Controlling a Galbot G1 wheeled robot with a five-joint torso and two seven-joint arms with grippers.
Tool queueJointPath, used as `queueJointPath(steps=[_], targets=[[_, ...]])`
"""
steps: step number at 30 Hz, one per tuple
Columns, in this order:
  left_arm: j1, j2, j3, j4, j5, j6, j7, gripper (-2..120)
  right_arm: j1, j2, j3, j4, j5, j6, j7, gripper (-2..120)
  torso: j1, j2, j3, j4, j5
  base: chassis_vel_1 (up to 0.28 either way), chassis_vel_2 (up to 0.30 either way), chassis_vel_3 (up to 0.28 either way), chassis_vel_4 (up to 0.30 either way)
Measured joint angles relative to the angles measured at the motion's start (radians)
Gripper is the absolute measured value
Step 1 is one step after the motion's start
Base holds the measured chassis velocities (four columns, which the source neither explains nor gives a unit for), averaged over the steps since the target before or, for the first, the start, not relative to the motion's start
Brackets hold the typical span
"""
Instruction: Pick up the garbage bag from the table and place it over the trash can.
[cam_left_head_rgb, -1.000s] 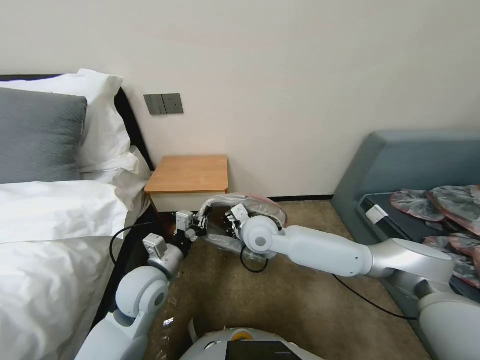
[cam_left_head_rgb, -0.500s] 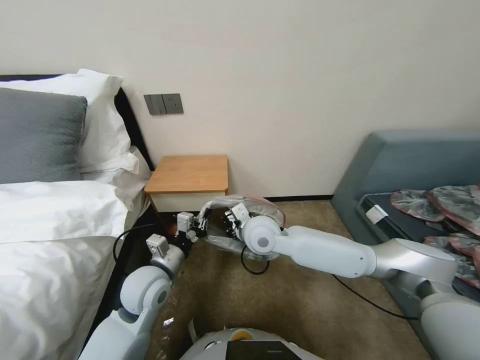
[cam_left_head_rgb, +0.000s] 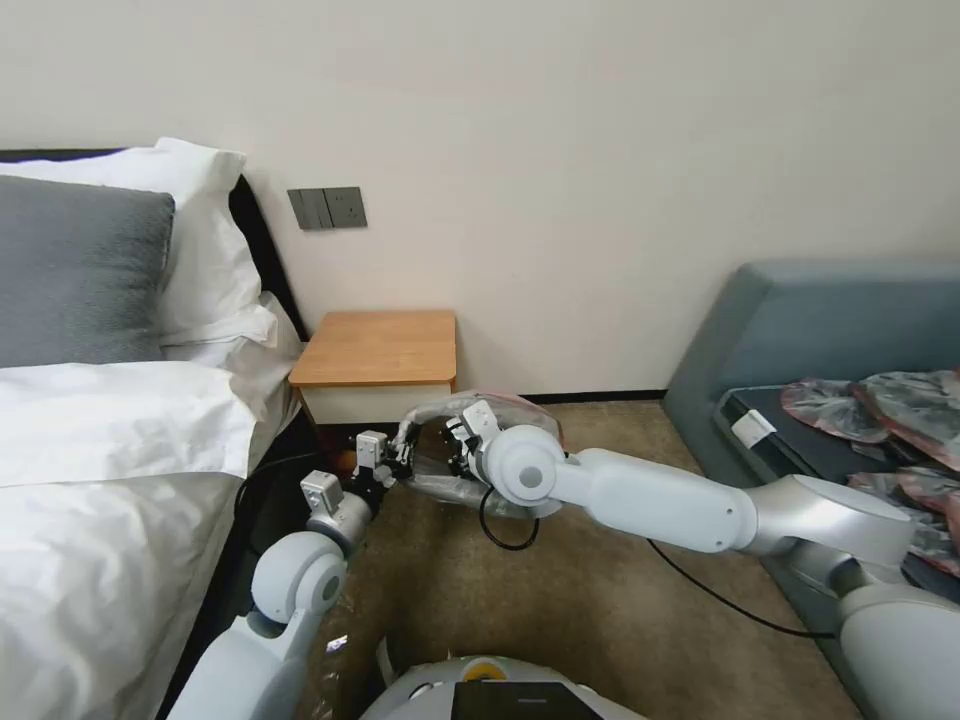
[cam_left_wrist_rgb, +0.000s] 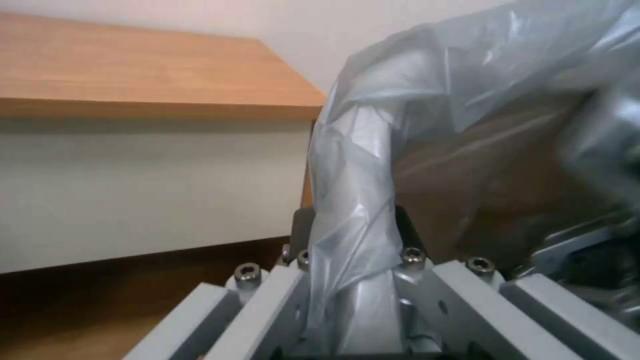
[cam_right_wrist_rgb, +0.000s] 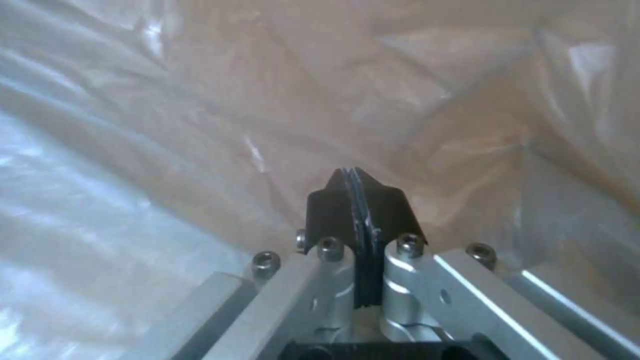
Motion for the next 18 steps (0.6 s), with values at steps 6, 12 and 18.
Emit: queueJointPath(steps=[6,12,18], targets=[[0.000,0.003,0.000,-0.036,-0.034,0.015,-0.009,3,-0.016,0.000,0.000,-0.017,-0.016,0.000,0.000,0,0.000,0.000,0.000,0.0000,0.0002,0.000,0.000,0.000,0.000],[-0.007,0.006,0.000,-0.040,-0.046,0.025,-0.018,3,-0.012,-0.002,-0.015,0.001,-0.033,0.000,0.015,0,0.000,0.000,0.000,-0.0001,0.0002,0.000,0.000,0.000,0.000],[-0.012,0.006,0.002,-0.039,-0.061,0.045,-0.036,3,0.000,0.003,-0.032,0.015,-0.048,0.000,0.025,0,0.000,0.000,0.000,0.0000,0.0001,0.000,0.000,0.000,0.000]])
